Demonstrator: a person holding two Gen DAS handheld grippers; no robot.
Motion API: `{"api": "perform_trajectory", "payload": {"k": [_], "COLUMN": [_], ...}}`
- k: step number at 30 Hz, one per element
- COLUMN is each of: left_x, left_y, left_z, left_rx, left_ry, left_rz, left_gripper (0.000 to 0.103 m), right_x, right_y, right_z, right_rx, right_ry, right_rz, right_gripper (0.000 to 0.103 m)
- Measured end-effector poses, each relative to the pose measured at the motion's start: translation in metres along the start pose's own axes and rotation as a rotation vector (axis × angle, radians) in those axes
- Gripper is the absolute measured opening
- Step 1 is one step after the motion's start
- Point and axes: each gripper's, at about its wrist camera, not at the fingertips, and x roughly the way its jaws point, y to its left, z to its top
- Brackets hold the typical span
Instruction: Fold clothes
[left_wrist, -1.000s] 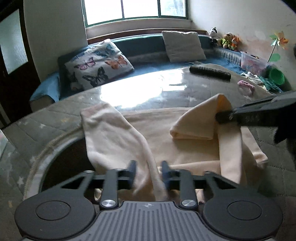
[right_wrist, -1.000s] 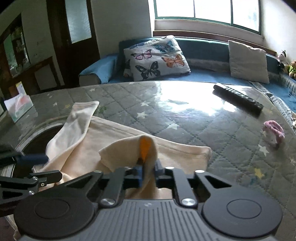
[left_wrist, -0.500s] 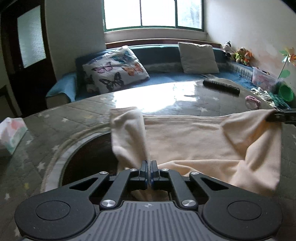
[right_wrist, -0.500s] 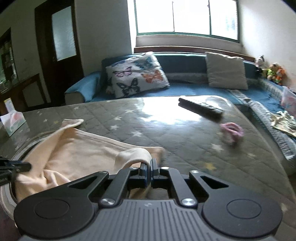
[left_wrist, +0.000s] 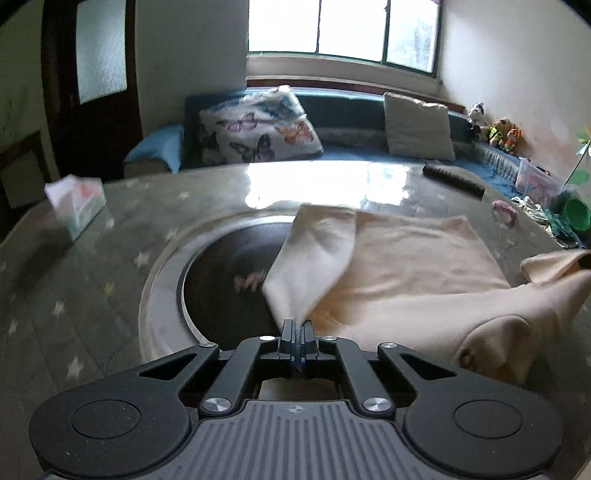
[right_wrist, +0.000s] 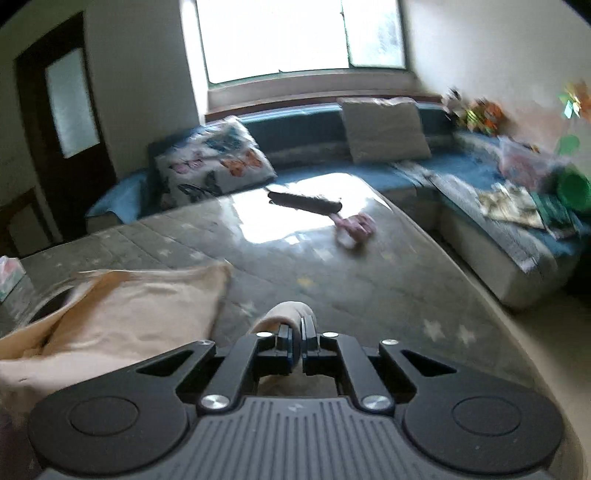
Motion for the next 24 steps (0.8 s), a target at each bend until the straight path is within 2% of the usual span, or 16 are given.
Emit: {"api": "perform_trajectory", "payload": {"k": [3, 7, 10, 12, 17, 20, 24], "left_x": [0.001, -0.010, -0.012, -0.008, 0.006, 0.025, 0.052], "left_y": [0.000, -0.004, -0.008, -0.013, -0.028, -0.041, -0.054], "left_z": [-0.008, -0.017, -0.015, -0.010, 0.004, 0.013, 0.022], "left_rx": [0.012, 0.070, 0.093, 0.108, 0.149, 0.186, 0.236], "left_ry": [0.030, 0.024, 0.012, -0.002, -0.030, -0.031, -0.025], "left_rz": [0.005, 0.006, 0.017, 0.027, 0.051, 0.061, 0.075], "left_gripper": [0.007, 0.007, 0.022, 0.040, 0.057, 0.061, 0.067], "right_x": [0.012, 0.014, 0.011, 0.009, 0.013, 0.023, 0.035], "right_y": [-0.010, -0.018, -0.026, -0.027, -0.017, -0.002, 0.005], "right_z": [-0.008, -0.017, -0.020, -0.022, -0.027, -0.029, -0.025], "right_rx": [0.022, -0.004, -0.015, -0.023, -0.086, -0.171, -0.215], "right_ry": [0.047, 0.074, 0.070, 0.067, 0.076, 0.078, 0.067], "right_rz": [-0.035, -0.083, -0.127, -0.154, -0.154, -0.178, -0.188], "right_gripper": [0.020, 0.028, 0.043, 0.052, 0.060, 0.064, 0.066]}}
